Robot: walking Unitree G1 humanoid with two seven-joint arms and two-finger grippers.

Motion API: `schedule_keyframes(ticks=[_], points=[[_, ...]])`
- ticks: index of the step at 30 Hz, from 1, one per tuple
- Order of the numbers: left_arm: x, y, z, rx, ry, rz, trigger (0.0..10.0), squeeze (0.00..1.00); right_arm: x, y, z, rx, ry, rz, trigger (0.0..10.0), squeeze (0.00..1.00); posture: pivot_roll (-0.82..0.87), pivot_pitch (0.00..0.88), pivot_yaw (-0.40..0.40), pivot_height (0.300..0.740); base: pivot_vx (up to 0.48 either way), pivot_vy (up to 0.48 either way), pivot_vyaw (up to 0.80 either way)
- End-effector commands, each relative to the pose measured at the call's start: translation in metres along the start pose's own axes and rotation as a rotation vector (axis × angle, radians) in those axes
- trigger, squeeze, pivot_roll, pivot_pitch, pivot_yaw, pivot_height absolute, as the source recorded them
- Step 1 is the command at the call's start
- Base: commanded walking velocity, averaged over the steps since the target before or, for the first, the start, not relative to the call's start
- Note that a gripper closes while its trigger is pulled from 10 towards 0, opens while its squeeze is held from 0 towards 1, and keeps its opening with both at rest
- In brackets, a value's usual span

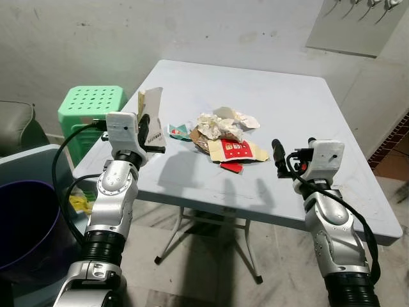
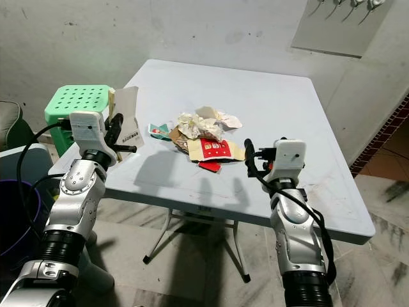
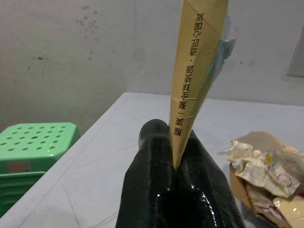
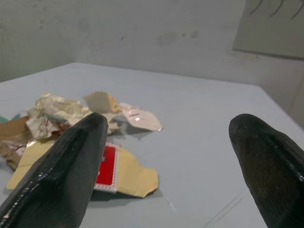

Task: Picking trash to rubbish bin

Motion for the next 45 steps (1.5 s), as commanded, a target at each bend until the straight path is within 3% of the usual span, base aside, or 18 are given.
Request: schedule_keyframes(ticks=[1,12,45], points=[[-0.001,0.003,-0.005,0.013,-0.037,-0.016,10.0,0.0,-0.004,0.001,0.003,-0.016,0.009,-0.013,10.0,0.0,-0.07,0.0,-0.024,0.74,0.0,0.0,0.0],[-0.002,0.007,-0.009,0.02,0.01,-0.02,10.0,0.0,-0.007,0.003,-0.002,0.001,0.005,-0.032,10.0,0.0,-0.06,0.0,-0.039,0.74,0.0,0.0,0.65],[-0.005,0.013,-0.006,0.009,0.006,-0.031,10.0,0.0,-0.002,0.005,-0.002,0.004,0.004,-0.013,10.0,0.0,-0.05,0.0,-0.052,0.74,0.0,0.0,0.8]])
Point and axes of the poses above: a point about 5 cm out from each wrist's last joint towards the gripper, its own y axis pointing back from the gripper into the wrist, its own z axis along the axis of the wrist's last joint, x = y × z, the point moved 3 cm from there along -y, pointing out of the wrist towards the gripper, and after that the axes turned 3 degrees about -y, right-handed, at the moved point
